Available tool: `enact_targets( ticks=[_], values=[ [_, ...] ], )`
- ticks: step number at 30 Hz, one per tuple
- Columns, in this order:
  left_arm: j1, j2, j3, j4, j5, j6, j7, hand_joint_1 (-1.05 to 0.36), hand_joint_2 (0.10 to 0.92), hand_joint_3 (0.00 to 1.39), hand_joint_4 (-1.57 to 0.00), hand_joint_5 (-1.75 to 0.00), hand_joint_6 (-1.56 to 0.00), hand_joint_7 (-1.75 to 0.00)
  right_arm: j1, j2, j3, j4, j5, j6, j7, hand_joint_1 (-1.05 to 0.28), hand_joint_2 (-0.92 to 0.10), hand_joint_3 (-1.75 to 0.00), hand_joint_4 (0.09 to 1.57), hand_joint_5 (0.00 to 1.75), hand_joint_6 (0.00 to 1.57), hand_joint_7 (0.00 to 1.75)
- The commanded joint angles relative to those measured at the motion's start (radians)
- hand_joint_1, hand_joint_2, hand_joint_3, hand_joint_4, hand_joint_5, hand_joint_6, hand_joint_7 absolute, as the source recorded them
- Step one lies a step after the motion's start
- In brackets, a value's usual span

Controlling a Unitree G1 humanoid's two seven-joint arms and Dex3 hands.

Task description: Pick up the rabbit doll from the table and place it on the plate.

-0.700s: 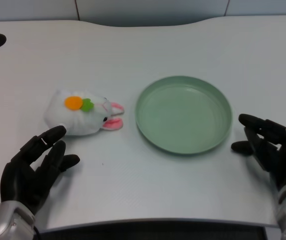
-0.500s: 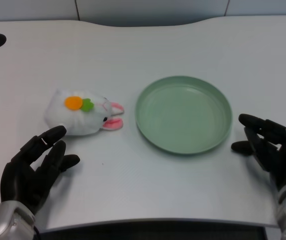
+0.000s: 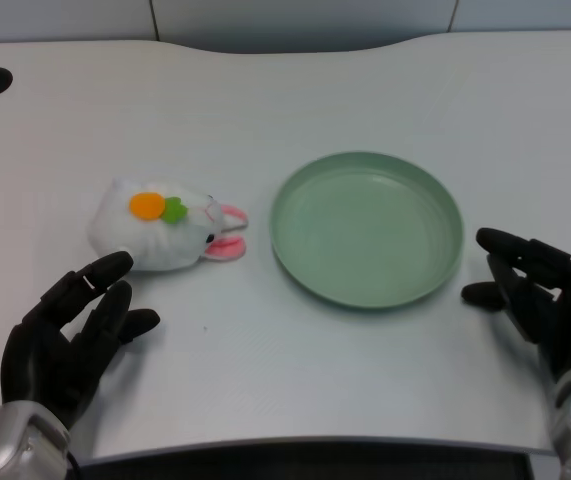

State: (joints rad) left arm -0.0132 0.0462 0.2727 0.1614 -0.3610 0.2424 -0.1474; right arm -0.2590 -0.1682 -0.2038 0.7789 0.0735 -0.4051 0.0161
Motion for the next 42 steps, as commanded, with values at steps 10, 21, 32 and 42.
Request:
enact_targets(
  ticks=[10, 21, 32, 42],
  values=[
    [0.032, 0.015, -0.038, -0.055, 0.037, -0.118, -0.066, -0.45, 0.921, 0.21, -0.45, -1.39, -0.59, -0.65, -0.005, 0.002, 0.003, 0.0, -0.002, -0.006, 0.001, -0.39, -0.92, -0.18, 0.87, 0.85, 1.03, 0.0],
    [0.009, 0.056, -0.08, -0.105, 0.145, -0.324, -0.091, -0.39, 0.921, 0.25, -0.37, -1.42, -0.57, -0.64, -0.015, 0.007, 0.005, 0.012, -0.001, -0.002, -0.002, -0.38, -0.92, -0.18, 0.87, 0.86, 1.03, 0.0],
    [-0.162, 0.309, -0.173, -0.085, 0.486, -0.446, -0.092, -0.43, 0.921, 0.08, -0.27, -1.18, -0.5, -0.41, -0.019, 0.01, 0.011, 0.016, -0.009, 0.0, -0.009, -0.4, -0.92, -0.18, 0.85, 0.85, 1.01, 0.0],
    [-0.36, 0.551, -0.341, -0.039, 0.762, -0.404, -0.224, -0.66, 0.918, 0.02, -0.23, -0.43, -0.42, -0.02, -0.011, 0.016, 0.016, -0.016, -0.004, 0.033, -0.014, -0.4, -0.92, -0.18, 0.85, 0.84, 1.02, 0.0]
  ],
)
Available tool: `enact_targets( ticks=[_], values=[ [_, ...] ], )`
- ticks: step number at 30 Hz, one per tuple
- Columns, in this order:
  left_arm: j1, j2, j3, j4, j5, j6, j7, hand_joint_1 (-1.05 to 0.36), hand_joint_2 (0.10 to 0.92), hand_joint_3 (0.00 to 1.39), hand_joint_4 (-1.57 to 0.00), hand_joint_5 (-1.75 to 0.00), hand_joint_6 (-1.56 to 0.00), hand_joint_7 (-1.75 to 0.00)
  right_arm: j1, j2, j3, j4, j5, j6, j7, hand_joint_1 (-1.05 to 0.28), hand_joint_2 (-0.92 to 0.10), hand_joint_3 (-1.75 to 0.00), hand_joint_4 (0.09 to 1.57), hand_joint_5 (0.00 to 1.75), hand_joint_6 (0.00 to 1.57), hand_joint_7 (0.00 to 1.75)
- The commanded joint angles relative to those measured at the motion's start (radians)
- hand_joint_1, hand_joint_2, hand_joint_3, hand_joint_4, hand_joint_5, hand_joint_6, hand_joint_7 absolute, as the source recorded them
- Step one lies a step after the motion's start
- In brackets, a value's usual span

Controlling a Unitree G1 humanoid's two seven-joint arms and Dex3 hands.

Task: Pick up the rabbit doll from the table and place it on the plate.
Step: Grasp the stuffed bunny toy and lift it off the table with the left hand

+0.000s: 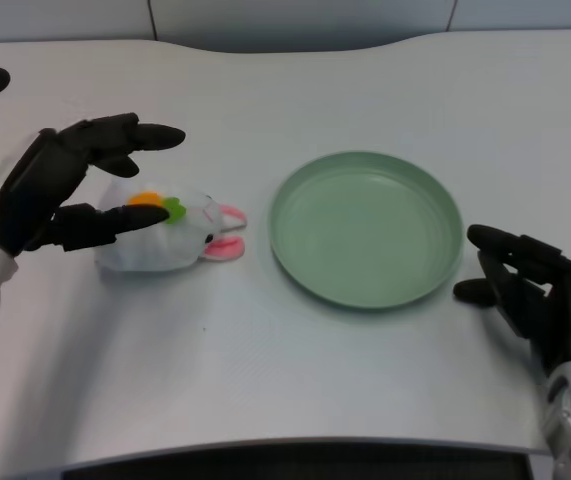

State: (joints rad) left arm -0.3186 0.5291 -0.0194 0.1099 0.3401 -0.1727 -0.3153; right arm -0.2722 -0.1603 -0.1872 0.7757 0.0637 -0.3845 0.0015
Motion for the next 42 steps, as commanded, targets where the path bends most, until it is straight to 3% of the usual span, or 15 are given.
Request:
enact_targets(
  ticks=[1, 6, 9, 11, 14, 21, 26, 32, 42],
  values=[
    [-0.078, 0.088, -0.069, 0.017, 0.088, 0.017, -0.079, -0.68, 0.914, 0.01, -0.25, -0.35, -0.4, -0.01, 0.003, 0.009, 0.0, -0.015, 0.006, 0.014, 0.0, -0.4, -0.92, -0.18, 0.85, 0.84, 1.02, 0.0],
    [-0.186, 0.146, -0.165, 0.039, 0.201, 0.065, -0.19, -0.82, 0.901, 0.0, -0.13, -0.15, -0.21, 0.0, 0.007, 0.012, 0.0, -0.017, 0.006, 0.005, 0.0, -0.41, -0.92, -0.17, 0.87, 0.86, 1.03, 0.01],
    [-0.234, 0.157, -0.208, 0.067, 0.237, 0.062, -0.228, -0.87, 0.906, 0.0, -0.07, -0.11, -0.15, 0.0, 0.011, 0.012, 0.001, -0.031, 0.003, 0.018, -0.004, -0.41, -0.92, -0.17, 0.86, 0.85, 1.03, 0.01],
    [-0.275, 0.161, -0.246, 0.086, 0.282, 0.071, -0.257, -0.92, 0.913, 0.01, -0.04, -0.09, -0.12, 0.0, 0.008, 0.01, 0.002, -0.011, 0.0, -0.005, -0.001, -0.4, -0.92, -0.18, 0.86, 0.85, 1.02, 0.0],
    [-0.33, 0.153, -0.295, 0.123, 0.33, 0.087, -0.303, -0.96, 0.903, 0.0, -0.01, -0.05, -0.08, 0.0, 0.007, 0.011, 0.001, -0.008, 0.001, -0.005, -0.001, -0.41, -0.92, -0.18, 0.87, 0.85, 1.03, 0.01],
    [-0.411, 0.108, -0.377, 0.239, 0.369, 0.085, -0.341, -1.02, 0.878, 0.0, 0.0, 0.0, -0.06, -0.01, 0.02, 0.015, 0.0, -0.044, 0.009, 0.017, 0.002, -0.4, -0.92, -0.18, 0.86, 0.85, 1.03, 0.01],
    [-0.464, 0.056, -0.443, 0.388, 0.414, 0.063, -0.298, -1.04, 0.88, 0.0, 0.0, 0.0, -0.05, 0.0, 0.025, 0.012, -0.002, -0.042, 0.008, 0.008, 0.005, -0.39, -0.92, -0.18, 0.87, 0.86, 1.03, 0.01],
    [-0.53, -0.007, -0.499, 0.587, 0.444, 0.042, -0.242, -1.05, 0.905, 0.01, 0.0, 0.0, 0.0, 0.0, 0.04, 0.011, -0.002, -0.07, 0.007, 0.022, 0.006, -0.39, -0.92, -0.18, 0.85, 0.86, 1.02, 0.0],
    [-0.649, -0.102, -0.608, 0.928, 0.522, 0.023, -0.103, -1.05, 0.901, 0.01, 0.0, 0.0, 0.0, 0.0, 0.059, 0.012, -0.004, -0.094, 0.009, 0.029, 0.007, -0.39, -0.92, -0.18, 0.86, 0.86, 1.03, 0.01]
  ],
)
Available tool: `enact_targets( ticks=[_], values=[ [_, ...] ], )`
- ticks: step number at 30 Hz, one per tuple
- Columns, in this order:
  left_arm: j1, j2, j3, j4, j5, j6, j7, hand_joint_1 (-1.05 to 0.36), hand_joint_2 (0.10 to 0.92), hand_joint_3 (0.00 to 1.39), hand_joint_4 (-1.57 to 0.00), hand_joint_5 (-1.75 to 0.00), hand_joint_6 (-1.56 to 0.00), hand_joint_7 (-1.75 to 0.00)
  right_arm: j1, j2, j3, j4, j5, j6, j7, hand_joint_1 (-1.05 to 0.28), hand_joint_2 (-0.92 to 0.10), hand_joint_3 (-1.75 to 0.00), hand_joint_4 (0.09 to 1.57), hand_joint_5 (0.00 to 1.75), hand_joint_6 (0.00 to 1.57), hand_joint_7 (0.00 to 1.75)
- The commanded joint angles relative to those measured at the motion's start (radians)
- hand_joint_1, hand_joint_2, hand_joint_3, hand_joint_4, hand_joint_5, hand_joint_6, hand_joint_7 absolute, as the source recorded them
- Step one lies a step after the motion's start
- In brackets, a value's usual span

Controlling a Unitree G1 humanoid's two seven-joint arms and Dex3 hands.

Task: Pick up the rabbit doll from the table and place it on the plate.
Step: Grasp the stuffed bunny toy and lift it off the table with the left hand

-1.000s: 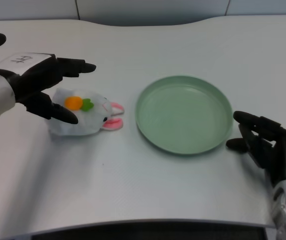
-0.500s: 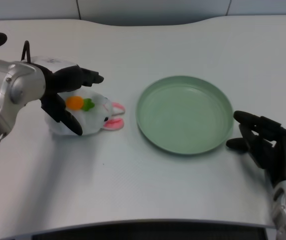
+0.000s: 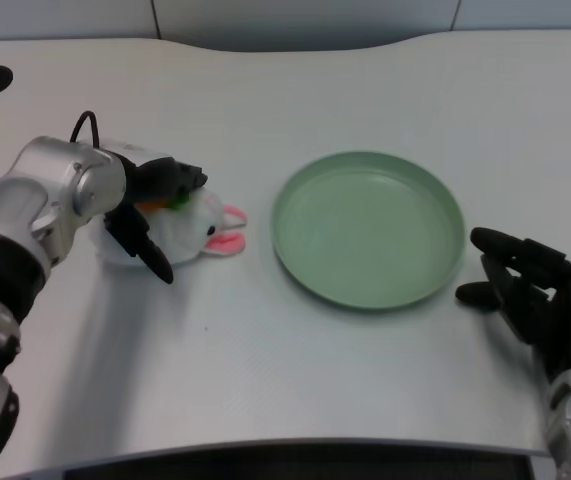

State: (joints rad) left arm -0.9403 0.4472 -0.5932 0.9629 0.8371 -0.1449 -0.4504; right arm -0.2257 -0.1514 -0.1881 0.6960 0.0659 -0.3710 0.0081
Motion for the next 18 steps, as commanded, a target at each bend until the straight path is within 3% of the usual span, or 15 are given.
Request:
enact_targets(
  ticks=[1, 12, 18],
  values=[
    [-0.034, -0.025, -0.043, 0.096, 0.03, -0.008, 0.045, -1.05, 0.901, 0.0, 0.0, 0.0, 0.0, 0.0, 0.013, 0.004, -0.004, -0.016, 0.01, 0.018, 0.002, -0.39, -0.92, -0.18, 0.86, 0.86, 1.03, 0.01],
    [-0.051, -0.063, -0.185, 0.218, 0.141, -0.045, 0.25, -0.96, 0.859, 0.0, 0.0, 0.0, -0.02, -0.01, 0.019, 0.009, -0.006, -0.039, 0.014, 0.044, -0.003, -0.39, -0.92, -0.18, 0.85, 0.86, 1.03, 0.01],
    [-0.055, -0.07, -0.228, 0.249, 0.174, -0.062, 0.344, -0.96, 0.856, 0.0, 0.0, 0.0, -0.04, -0.02, 0.021, 0.009, -0.003, -0.043, 0.01, 0.044, -0.004, -0.39, -0.92, -0.18, 0.85, 0.86, 1.03, 0.01]
  ],
)
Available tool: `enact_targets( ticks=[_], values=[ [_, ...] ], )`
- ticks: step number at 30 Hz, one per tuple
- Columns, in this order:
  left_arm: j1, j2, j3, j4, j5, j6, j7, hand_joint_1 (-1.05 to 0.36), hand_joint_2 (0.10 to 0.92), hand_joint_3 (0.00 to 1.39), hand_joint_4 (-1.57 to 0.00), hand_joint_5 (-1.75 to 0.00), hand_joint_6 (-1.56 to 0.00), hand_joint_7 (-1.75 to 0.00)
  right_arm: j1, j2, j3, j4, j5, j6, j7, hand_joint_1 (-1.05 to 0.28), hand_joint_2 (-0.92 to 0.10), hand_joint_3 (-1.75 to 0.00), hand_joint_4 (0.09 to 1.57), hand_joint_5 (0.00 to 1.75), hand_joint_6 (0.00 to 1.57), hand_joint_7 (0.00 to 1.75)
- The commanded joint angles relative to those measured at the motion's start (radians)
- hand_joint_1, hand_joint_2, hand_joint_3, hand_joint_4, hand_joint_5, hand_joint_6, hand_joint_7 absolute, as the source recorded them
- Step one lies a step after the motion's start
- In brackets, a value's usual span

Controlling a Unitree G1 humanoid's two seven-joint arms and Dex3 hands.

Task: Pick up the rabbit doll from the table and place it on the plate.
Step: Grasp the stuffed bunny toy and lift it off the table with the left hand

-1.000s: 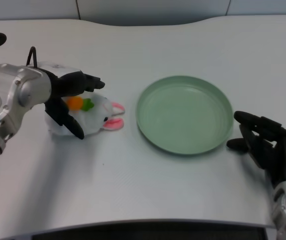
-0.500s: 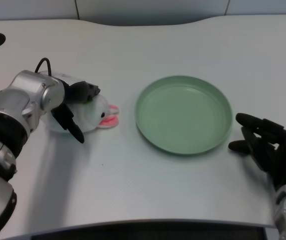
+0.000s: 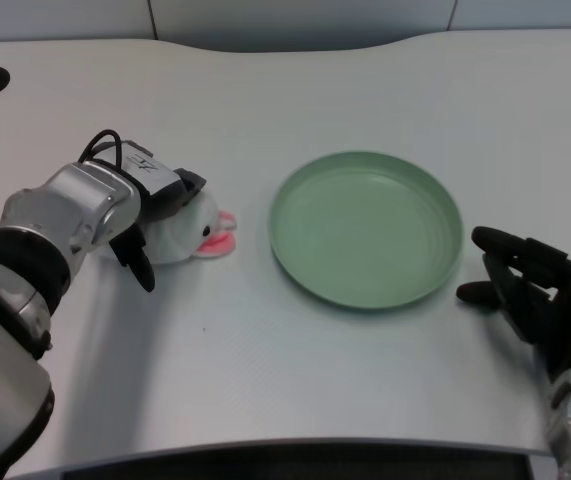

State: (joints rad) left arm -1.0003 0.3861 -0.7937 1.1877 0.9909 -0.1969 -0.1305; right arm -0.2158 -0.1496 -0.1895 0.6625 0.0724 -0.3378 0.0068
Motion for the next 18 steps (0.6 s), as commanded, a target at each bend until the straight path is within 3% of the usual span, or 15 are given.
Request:
enact_targets(
  ticks=[1, 3, 5, 9, 10, 11, 14, 15, 16, 17, 18],
  values=[
    [0.004, -0.011, -0.035, 0.029, 0.028, -0.012, 0.044, -0.96, 0.86, 0.01, -0.01, 0.0, -0.05, -0.02, 0.011, 0.007, -0.001, -0.009, 0.004, 0.008, -0.001, -0.39, -0.92, -0.18, 0.85, 0.86, 1.03, 0.01],
    [0.006, -0.013, -0.044, 0.038, 0.035, -0.018, 0.09, -0.96, 0.864, 0.01, -0.04, -0.02, -0.06, -0.03, 0.01, 0.006, -0.003, -0.001, 0.007, -0.001, 0.005, -0.39, -0.92, -0.18, 0.85, 0.86, 1.03, 0.0],
    [0.011, -0.017, -0.053, 0.045, 0.044, -0.014, 0.144, -0.92, 0.832, 0.0, -0.22, -0.12, -0.2, -0.08, 0.008, 0.005, -0.005, 0.002, 0.01, 0.001, 0.008, -0.4, -0.92, -0.18, 0.85, 0.87, 1.03, 0.01],
    [0.015, -0.022, -0.048, 0.059, 0.035, -0.023, 0.189, -0.9, 0.823, 0.0, -0.27, -0.15, -0.25, -0.08, 0.01, 0.007, -0.005, -0.003, 0.009, 0.007, 0.005, -0.41, -0.92, -0.17, 0.85, 0.86, 1.03, 0.01],
    [0.018, -0.023, -0.039, 0.062, 0.024, -0.032, 0.205, -0.78, 0.799, 0.0, -0.36, -0.29, -0.39, -0.12, 0.01, 0.008, -0.005, -0.005, 0.008, 0.007, 0.004, -0.4, -0.92, -0.17, 0.85, 0.87, 1.03, 0.01],
    [0.02, -0.024, -0.033, 0.065, 0.017, -0.039, 0.217, -0.71, 0.786, 0.0, -0.32, -0.58, -0.51, -0.12, 0.011, 0.009, -0.005, -0.006, 0.008, 0.007, 0.003, -0.4, -0.92, -0.17, 0.86, 0.87, 1.03, 0.01],
    [0.022, -0.028, -0.005, 0.08, -0.02, -0.066, 0.23, -0.59, 0.767, 0.0, -0.33, -0.93, -0.7, -0.18, 0.008, 0.009, -0.005, 0.004, 0.008, -0.004, 0.007, -0.4, -0.92, -0.17, 0.86, 0.86, 1.03, 0.01],
    [0.023, -0.03, 0.003, 0.085, -0.03, -0.07, 0.234, -0.57, 0.765, 0.0, -0.33, -0.97, -0.72, -0.2, 0.008, 0.008, -0.005, 0.007, 0.006, -0.007, 0.007, -0.4, -0.92, -0.17, 0.86, 0.86, 1.03, 0.01],
    [0.023, -0.031, 0.009, 0.089, -0.039, -0.074, 0.233, -0.55, 0.765, 0.0, -0.35, -1.05, -0.72, -0.3, 0.009, 0.007, -0.005, 0.008, 0.006, -0.01, 0.008, -0.4, -0.92, -0.17, 0.86, 0.86, 1.03, 0.01],
    [0.023, -0.032, 0.013, 0.092, -0.045, -0.076, 0.231, -0.53, 0.767, 0.0, -0.36, -1.13, -0.63, -0.59, 0.009, 0.007, -0.005, 0.008, 0.006, -0.011, 0.009, -0.4, -0.92, -0.18, 0.86, 0.86, 1.03, 0.01],
    [0.021, -0.034, 0.016, 0.095, -0.05, -0.076, 0.226, -0.52, 0.769, 0.0, -0.36, -1.16, -0.58, -0.73, 0.009, 0.007, -0.005, 0.007, 0.005, -0.01, 0.008, -0.4, -0.92, -0.18, 0.86, 0.86, 1.03, 0.01]
  ],
)
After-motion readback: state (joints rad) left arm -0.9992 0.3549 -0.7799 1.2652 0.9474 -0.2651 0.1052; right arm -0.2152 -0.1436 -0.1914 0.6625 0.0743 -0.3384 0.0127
